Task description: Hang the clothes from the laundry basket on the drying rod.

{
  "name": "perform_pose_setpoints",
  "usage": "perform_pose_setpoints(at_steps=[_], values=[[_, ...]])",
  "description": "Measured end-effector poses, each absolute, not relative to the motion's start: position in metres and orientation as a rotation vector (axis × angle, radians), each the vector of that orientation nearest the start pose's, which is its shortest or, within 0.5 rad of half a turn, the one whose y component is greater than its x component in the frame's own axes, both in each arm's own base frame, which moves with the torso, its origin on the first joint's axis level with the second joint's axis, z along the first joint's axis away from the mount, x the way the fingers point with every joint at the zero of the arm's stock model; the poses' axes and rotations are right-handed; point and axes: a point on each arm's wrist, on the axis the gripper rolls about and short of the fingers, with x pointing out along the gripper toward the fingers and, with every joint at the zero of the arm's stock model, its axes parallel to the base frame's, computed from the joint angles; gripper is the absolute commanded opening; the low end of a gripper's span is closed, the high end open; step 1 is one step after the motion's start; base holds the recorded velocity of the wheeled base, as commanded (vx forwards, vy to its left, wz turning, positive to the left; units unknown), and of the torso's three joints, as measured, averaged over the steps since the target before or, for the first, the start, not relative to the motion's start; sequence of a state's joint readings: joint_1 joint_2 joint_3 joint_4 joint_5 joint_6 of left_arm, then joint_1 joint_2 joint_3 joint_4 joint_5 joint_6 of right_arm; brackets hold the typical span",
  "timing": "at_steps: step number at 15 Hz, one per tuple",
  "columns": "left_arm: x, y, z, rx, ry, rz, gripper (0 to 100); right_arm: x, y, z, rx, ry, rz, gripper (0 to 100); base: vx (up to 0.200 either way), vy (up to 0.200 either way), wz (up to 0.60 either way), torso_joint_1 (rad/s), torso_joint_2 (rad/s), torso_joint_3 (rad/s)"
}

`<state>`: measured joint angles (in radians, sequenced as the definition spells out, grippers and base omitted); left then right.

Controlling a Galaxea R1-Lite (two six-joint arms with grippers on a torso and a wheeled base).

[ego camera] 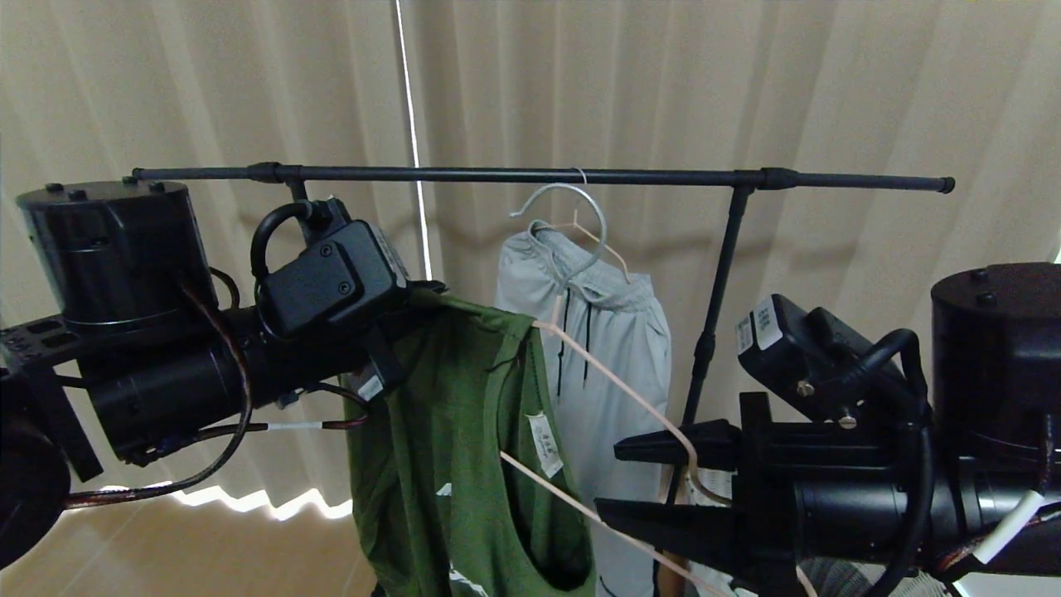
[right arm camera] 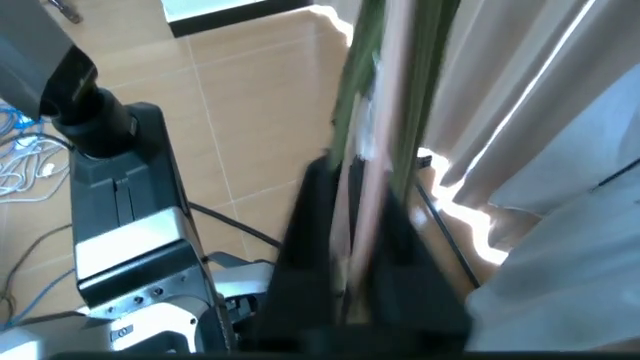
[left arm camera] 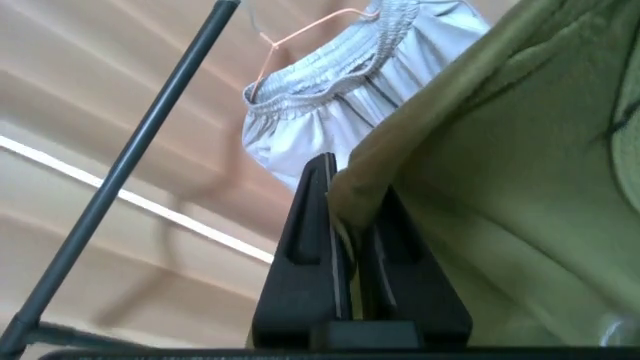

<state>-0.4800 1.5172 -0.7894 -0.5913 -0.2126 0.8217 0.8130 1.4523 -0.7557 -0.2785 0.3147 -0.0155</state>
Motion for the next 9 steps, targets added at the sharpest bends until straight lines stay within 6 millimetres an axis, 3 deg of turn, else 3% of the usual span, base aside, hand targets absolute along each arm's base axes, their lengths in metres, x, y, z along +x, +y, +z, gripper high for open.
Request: perform_pose_setpoints(at_steps=[2, 6, 9], values=[[0.236, -0.123, 0.226, 0.814, -0.128, -0.646, 0, 0.159, 0.175, 0.201, -0.134, 0.414, 1.053, 100, 0.0, 0.0, 0.0, 0.0, 0.0, 0.0], [0.237, -0.113, 0.223, 0.841, 0.016, -0.33, 0, 0.158, 0.162, 0.202, -0.142, 0.303, 0.902, 100, 0.0, 0.0, 0.0, 0.0, 0.0, 0.0], [0.234, -0.111, 0.223, 0.748, 0.077, -0.191, 0, 0.162, 0.151, 0.193, -0.178, 0.311, 0.796, 100, 0.0, 0.0, 0.0, 0.0, 0.0, 0.0]])
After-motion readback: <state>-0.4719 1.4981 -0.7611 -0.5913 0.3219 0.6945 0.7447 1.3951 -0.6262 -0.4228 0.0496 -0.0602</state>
